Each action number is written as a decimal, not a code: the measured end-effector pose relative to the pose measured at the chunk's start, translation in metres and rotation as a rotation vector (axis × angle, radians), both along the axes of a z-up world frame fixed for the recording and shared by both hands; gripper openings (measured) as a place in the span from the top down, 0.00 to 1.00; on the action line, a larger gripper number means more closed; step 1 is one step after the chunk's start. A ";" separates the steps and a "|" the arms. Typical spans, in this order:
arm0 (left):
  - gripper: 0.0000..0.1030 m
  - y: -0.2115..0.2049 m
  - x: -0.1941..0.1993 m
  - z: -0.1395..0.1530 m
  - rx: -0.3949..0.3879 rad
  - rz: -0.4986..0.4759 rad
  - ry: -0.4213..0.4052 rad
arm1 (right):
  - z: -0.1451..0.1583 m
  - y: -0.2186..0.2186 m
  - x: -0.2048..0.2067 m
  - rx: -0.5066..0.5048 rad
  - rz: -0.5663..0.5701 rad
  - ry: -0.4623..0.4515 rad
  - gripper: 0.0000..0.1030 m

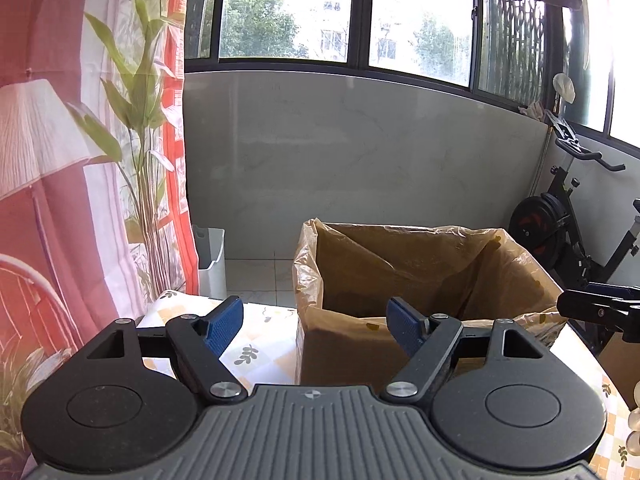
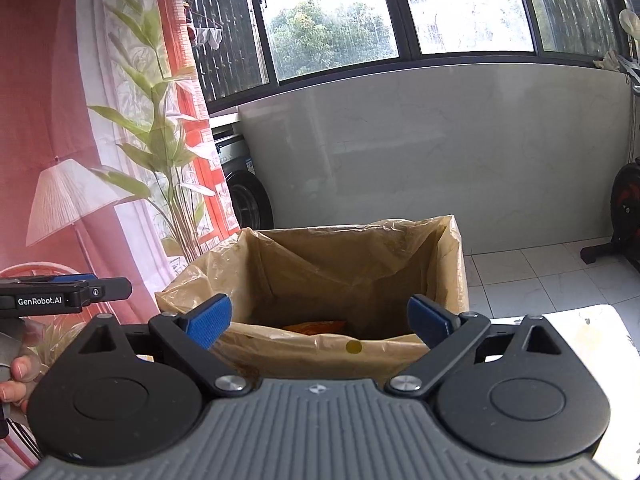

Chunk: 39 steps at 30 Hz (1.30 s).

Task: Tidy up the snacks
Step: 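Move both open tools back down to the remaining snacks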

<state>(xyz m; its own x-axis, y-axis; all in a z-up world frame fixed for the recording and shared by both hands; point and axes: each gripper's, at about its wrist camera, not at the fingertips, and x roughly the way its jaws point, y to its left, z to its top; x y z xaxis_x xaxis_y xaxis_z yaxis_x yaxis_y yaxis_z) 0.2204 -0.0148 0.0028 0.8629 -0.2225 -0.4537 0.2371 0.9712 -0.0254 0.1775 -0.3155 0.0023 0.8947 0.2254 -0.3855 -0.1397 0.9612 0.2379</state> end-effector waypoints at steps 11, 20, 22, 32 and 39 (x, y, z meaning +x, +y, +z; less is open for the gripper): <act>0.22 0.025 -0.050 -0.034 -0.007 0.069 -0.017 | -0.030 0.009 -0.034 0.007 -0.009 0.050 0.03; 0.22 0.033 -0.065 -0.062 -0.029 0.108 0.021 | -0.062 0.009 -0.050 0.003 -0.043 0.094 0.03; 0.22 0.037 -0.068 -0.071 -0.046 0.116 0.041 | -0.067 0.010 -0.053 -0.008 -0.046 0.089 0.03; 0.22 0.040 -0.074 -0.094 -0.076 0.125 0.047 | -0.094 0.011 -0.067 0.026 -0.065 0.098 0.00; 0.22 0.033 -0.078 -0.099 -0.065 0.097 0.019 | -0.106 0.005 -0.073 0.036 -0.095 0.087 0.00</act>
<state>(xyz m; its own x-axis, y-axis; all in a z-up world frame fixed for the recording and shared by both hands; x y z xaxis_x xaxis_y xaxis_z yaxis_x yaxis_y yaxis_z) 0.1427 0.0184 -0.0960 0.8731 -0.1678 -0.4577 0.1409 0.9857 -0.0925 0.1045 -0.3103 -0.1035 0.8762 0.1566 -0.4558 -0.0261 0.9598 0.2796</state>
